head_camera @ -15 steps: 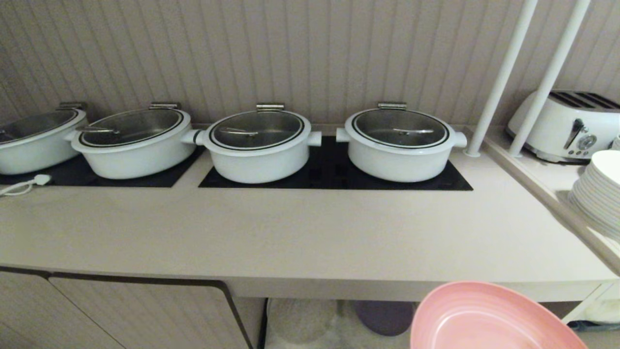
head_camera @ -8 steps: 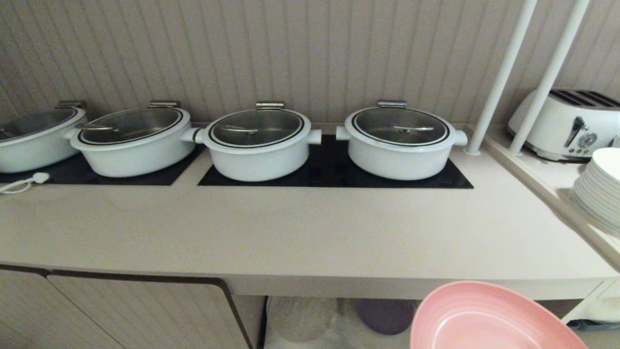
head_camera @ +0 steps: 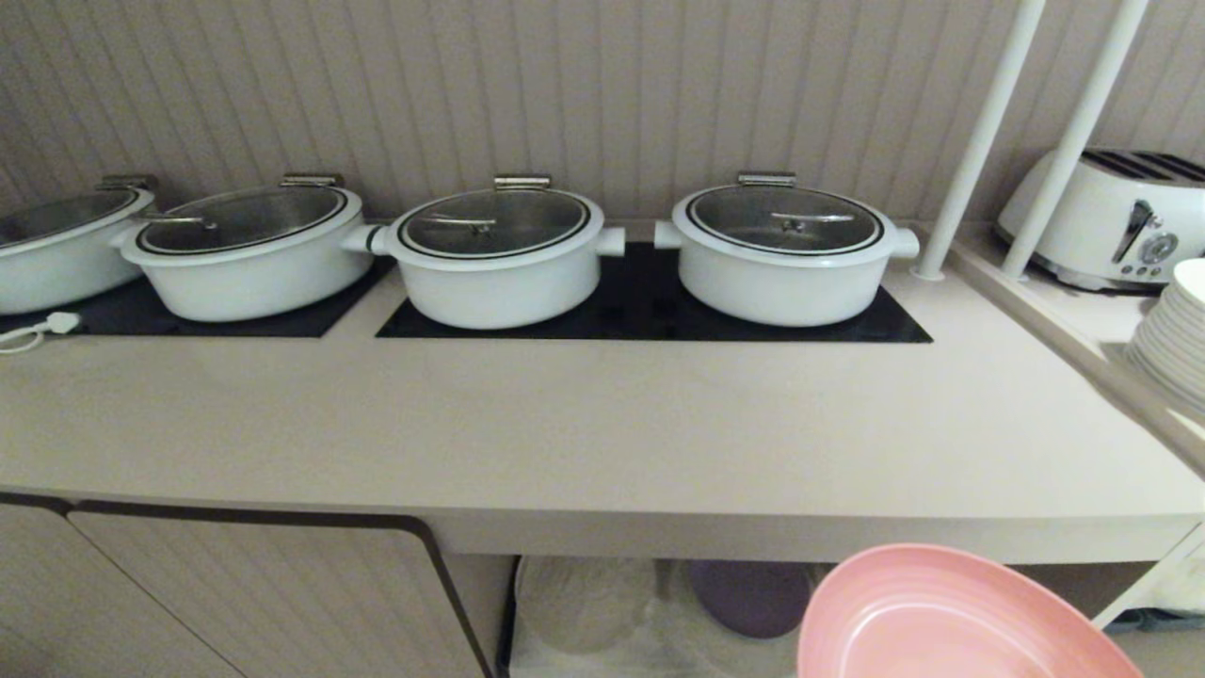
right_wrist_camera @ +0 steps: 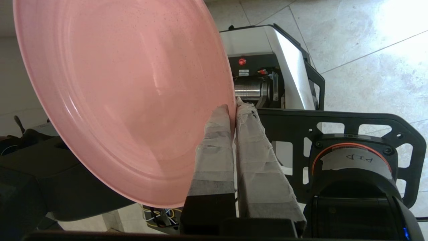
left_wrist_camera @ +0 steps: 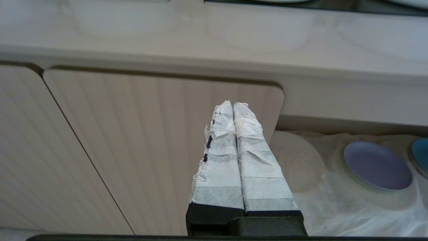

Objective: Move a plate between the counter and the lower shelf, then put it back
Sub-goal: Put the plate in the cupboard

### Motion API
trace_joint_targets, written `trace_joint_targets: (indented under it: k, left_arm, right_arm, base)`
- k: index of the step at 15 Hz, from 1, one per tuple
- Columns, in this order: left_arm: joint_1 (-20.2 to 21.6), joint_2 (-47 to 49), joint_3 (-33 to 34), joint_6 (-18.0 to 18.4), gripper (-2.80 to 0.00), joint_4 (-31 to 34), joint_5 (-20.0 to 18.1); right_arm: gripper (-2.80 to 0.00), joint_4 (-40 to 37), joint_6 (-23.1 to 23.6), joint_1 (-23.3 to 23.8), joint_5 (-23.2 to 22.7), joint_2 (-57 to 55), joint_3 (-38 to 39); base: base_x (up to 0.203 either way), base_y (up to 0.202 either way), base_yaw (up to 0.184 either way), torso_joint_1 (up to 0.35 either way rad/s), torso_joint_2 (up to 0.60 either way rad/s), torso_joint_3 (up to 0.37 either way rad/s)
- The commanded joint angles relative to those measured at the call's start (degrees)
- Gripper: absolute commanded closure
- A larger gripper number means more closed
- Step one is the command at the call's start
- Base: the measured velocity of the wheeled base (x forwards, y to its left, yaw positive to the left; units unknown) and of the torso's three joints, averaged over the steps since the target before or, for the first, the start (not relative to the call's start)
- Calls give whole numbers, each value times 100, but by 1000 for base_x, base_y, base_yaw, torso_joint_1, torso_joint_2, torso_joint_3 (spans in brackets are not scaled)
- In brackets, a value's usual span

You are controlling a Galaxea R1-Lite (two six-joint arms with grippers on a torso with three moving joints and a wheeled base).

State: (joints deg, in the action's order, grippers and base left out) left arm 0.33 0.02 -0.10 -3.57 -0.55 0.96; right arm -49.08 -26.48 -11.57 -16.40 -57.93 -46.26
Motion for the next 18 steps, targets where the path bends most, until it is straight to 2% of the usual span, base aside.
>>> trace_joint_targets:
  k: [1, 18]
  left_arm:
    - [2, 6, 1, -3, 0, 2, 0]
    - [2, 6, 1, -3, 0, 2, 0]
  right_arm:
    - [0, -32, -15, -3, -13, -8, 2]
    - [0, -32, -15, -3, 22, 10, -41]
  base:
    - [0, 0, 0, -169, 373, 192]
    - [0, 0, 0, -223, 508, 276]
